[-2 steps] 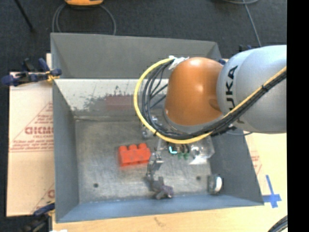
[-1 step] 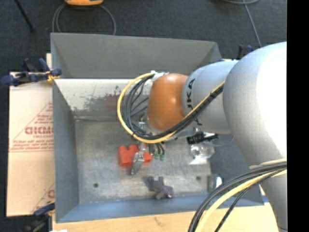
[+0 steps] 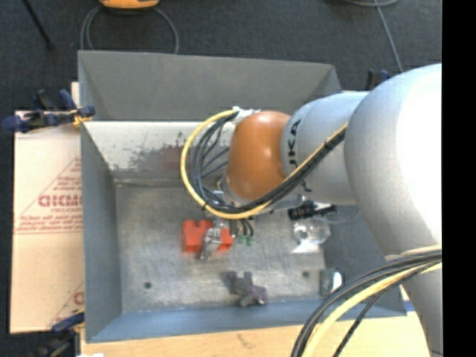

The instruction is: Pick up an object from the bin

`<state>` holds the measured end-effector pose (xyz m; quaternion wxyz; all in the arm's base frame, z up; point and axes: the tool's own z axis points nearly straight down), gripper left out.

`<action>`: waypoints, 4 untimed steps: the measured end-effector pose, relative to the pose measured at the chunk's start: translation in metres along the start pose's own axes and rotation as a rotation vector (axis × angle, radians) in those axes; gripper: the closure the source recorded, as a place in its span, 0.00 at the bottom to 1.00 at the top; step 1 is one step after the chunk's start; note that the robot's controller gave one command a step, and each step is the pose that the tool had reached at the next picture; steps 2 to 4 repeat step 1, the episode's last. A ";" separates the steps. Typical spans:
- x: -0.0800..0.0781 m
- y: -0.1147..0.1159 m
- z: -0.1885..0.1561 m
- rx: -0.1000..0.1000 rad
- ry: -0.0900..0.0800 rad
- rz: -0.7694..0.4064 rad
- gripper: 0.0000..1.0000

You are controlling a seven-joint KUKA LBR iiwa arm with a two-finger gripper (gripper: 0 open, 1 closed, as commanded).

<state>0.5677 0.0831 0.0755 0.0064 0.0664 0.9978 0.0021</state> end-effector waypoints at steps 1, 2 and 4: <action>0.011 -0.020 -0.174 0.003 0.001 -0.225 1.00; 0.011 -0.020 -0.174 0.003 0.001 -0.225 1.00; 0.011 -0.020 -0.174 0.003 0.001 -0.225 1.00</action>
Offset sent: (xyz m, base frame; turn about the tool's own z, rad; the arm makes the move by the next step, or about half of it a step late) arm -0.0183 -0.0173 0.1689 -0.2264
